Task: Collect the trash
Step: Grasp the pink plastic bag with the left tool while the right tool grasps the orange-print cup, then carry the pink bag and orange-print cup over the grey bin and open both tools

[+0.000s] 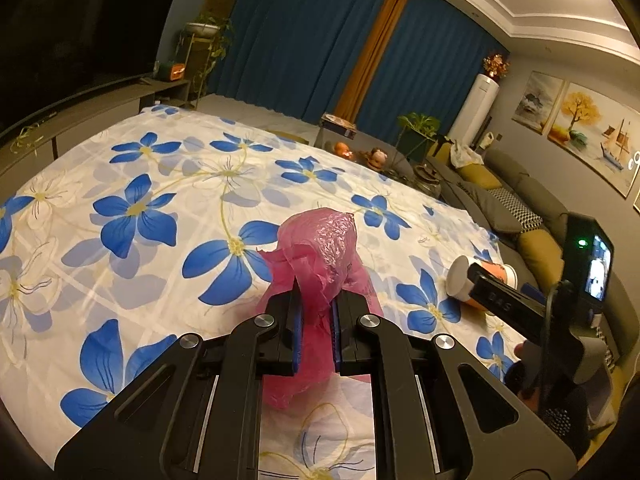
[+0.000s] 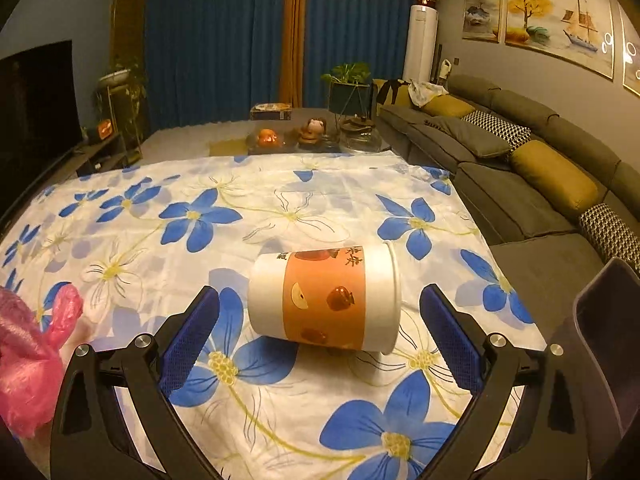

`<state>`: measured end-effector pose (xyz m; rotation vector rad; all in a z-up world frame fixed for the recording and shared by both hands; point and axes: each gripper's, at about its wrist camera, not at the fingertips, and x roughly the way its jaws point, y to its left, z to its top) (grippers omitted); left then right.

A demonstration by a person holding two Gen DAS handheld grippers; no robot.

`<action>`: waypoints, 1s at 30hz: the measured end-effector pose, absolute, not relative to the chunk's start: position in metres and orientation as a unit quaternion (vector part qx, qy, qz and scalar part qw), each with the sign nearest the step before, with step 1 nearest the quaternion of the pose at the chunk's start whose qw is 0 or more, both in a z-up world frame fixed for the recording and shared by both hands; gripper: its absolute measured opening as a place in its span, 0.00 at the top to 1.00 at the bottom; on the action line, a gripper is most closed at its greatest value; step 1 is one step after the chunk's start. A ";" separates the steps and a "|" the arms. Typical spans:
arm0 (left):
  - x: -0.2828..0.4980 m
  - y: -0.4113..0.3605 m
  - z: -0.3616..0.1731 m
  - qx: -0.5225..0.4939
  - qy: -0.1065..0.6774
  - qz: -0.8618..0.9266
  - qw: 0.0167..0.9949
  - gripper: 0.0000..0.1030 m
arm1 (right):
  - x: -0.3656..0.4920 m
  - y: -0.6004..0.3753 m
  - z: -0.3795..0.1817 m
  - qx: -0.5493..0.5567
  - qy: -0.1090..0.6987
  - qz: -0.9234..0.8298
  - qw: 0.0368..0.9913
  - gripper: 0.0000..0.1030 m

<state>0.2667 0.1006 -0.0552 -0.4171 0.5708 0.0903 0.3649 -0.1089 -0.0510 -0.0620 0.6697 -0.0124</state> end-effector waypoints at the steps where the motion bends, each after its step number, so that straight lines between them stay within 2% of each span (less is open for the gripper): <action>1: 0.266 0.100 -0.055 -0.204 0.279 0.044 0.937 0.90 | 0.368 -0.108 -0.053 -0.030 0.331 -0.007 0.943 0.07; 4: 0.265 0.099 -0.055 -0.205 0.280 0.043 0.937 0.90 | 0.372 -0.107 -0.057 -0.029 0.339 -0.007 0.940 0.14; 6: 0.265 0.099 -0.055 -0.205 0.281 0.042 0.937 0.90 | 0.374 -0.107 -0.060 -0.032 0.344 -0.006 0.938 0.24; 20: 0.268 0.092 -0.058 -0.194 0.288 0.035 0.937 0.90 | 0.341 -0.130 -0.053 -0.010 0.331 0.003 0.944 0.25; 30: 0.258 0.057 -0.046 -0.154 0.284 -0.006 0.946 0.90 | 0.276 -0.169 -0.019 -0.001 0.284 0.012 0.959 0.25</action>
